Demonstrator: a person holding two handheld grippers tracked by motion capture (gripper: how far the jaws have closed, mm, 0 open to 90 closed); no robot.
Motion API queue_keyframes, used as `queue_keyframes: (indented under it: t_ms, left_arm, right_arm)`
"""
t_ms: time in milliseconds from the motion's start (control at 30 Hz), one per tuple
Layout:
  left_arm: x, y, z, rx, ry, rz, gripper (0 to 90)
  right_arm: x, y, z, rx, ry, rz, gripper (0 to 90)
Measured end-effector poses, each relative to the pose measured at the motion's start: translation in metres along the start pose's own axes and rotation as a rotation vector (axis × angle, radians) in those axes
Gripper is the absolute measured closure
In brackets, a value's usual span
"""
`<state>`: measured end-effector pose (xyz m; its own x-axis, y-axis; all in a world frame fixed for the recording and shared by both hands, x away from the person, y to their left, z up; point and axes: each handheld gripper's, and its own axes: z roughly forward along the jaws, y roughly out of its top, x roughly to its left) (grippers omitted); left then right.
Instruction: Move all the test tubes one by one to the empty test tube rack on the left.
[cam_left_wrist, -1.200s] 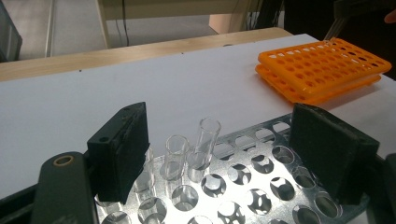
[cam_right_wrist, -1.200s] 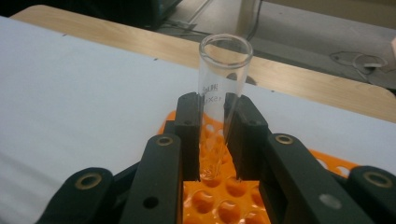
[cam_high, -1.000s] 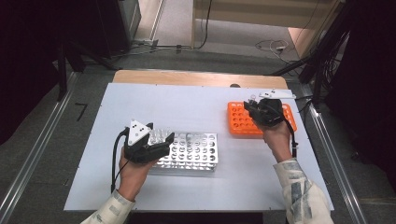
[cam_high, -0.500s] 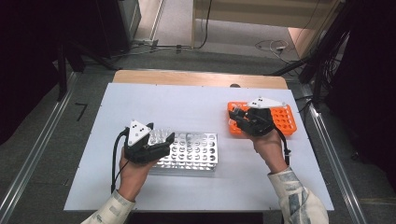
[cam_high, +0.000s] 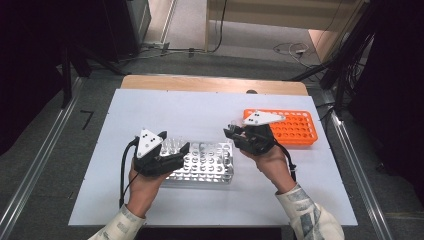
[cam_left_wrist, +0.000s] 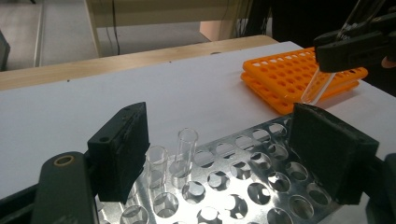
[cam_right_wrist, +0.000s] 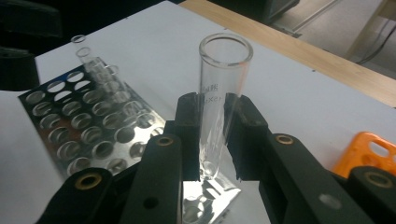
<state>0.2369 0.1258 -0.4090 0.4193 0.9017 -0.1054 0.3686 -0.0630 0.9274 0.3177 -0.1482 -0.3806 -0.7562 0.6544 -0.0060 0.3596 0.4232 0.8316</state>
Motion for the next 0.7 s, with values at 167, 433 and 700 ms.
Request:
queue_keyframes:
  t_ms: [167,433,700]
  left_arm:
    - [-0.004,0.002,-0.002,-0.003,-0.019,0.007,21.3]
    - [-0.012,0.008,-0.005,-0.014,-0.057,0.019,24.2]
    - [-0.015,0.011,-0.008,-0.017,-0.092,0.023,27.7]
  right_arm:
    - [0.018,0.001,0.008,0.017,0.043,-0.04,73.0]
    - [0.036,0.001,0.02,0.041,0.093,-0.076,72.9]
    - [0.051,0.002,0.029,0.055,0.134,-0.101,72.9]
